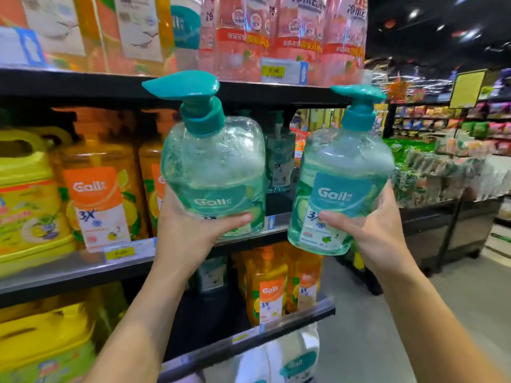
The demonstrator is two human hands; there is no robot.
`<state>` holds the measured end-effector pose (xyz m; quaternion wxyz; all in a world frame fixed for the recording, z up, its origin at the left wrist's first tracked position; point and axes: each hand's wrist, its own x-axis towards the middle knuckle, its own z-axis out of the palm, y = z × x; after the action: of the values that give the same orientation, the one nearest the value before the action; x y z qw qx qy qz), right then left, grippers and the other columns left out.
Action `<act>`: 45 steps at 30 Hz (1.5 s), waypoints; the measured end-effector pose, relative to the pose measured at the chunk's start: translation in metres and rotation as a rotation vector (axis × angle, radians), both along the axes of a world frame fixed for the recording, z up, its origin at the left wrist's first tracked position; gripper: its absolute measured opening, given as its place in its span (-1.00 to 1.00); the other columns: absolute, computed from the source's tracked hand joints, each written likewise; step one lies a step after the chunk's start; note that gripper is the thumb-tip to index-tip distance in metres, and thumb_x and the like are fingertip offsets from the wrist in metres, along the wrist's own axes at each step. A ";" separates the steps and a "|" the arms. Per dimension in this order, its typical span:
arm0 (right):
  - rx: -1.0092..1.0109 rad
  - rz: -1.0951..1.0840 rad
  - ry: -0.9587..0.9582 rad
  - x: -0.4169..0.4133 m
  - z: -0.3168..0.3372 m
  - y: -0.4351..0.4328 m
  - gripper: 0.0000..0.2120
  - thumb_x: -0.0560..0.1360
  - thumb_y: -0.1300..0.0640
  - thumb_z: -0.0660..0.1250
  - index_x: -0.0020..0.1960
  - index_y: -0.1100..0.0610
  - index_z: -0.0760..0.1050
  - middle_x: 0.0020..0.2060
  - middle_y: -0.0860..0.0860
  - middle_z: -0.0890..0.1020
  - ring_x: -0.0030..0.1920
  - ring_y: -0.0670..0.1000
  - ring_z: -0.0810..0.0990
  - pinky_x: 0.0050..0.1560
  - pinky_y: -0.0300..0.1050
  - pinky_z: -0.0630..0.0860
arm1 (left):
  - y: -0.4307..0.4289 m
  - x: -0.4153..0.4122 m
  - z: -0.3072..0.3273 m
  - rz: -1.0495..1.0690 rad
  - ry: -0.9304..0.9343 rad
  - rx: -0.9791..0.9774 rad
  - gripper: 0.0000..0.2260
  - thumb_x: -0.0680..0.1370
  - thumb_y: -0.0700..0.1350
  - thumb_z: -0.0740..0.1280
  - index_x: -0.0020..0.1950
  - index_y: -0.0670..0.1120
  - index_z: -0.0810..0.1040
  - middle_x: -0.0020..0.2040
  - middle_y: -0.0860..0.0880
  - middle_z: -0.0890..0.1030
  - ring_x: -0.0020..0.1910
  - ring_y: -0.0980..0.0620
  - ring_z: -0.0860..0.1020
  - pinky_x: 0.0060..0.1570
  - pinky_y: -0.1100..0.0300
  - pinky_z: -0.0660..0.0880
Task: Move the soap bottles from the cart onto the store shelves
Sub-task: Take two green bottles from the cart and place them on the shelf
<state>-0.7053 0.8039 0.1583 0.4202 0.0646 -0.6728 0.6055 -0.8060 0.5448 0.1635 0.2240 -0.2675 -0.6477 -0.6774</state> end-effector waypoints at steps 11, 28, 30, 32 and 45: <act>0.094 0.286 0.120 -0.122 0.022 0.095 -0.03 0.14 0.21 0.73 0.43 0.13 0.32 0.31 0.14 0.57 0.33 0.09 0.60 0.24 0.00 0.61 | 0.081 -0.034 0.016 0.226 0.012 -0.101 -0.25 0.24 -0.26 0.71 0.37 -0.14 0.49 0.17 0.09 0.66 0.07 0.45 0.60 0.14 0.41 0.55; 0.249 0.412 -0.051 -0.200 0.003 0.119 0.07 0.04 0.07 0.73 0.44 0.03 0.30 0.26 -0.13 0.58 0.25 -0.24 0.58 0.27 -0.27 0.53 | 0.119 -0.052 -0.014 0.482 -0.238 -0.143 -0.25 0.13 0.02 0.71 0.29 0.10 0.57 0.07 0.16 0.74 0.08 0.19 0.70 0.08 0.13 0.65; 0.287 0.395 -0.080 -0.202 0.004 0.119 0.02 0.09 0.09 0.73 0.43 -0.03 0.28 0.22 -0.24 0.54 0.19 -0.39 0.54 0.20 -0.46 0.47 | 0.119 -0.056 -0.015 0.479 -0.264 -0.127 -0.28 0.15 0.01 0.70 0.29 0.08 0.58 0.05 0.15 0.75 0.06 0.16 0.71 0.07 0.07 0.67; 0.313 0.379 -0.112 -0.204 0.004 0.118 -0.01 0.12 0.07 0.73 0.40 -0.11 0.25 0.18 -0.31 0.51 0.13 -0.48 0.50 0.12 -0.56 0.42 | 0.119 -0.060 -0.012 0.495 -0.274 -0.155 -0.27 0.18 0.03 0.71 0.31 0.06 0.56 0.04 0.15 0.75 0.03 0.18 0.71 0.08 0.05 0.67; 0.412 0.357 -0.299 -0.197 0.019 0.113 0.06 0.15 -0.22 0.65 0.49 -0.12 0.18 0.35 -0.19 0.50 0.31 -0.25 0.50 0.43 -0.12 0.41 | 0.132 -0.059 -0.004 0.711 -0.082 -0.379 -0.05 0.44 0.06 0.60 0.64 0.07 0.06 0.53 0.16 0.27 0.48 0.24 0.29 0.40 0.31 0.27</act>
<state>-0.9024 0.9169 0.1769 0.1816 0.1757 -0.8137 0.5235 -0.8651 0.6772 0.1591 0.3651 -0.0362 -0.8214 -0.4366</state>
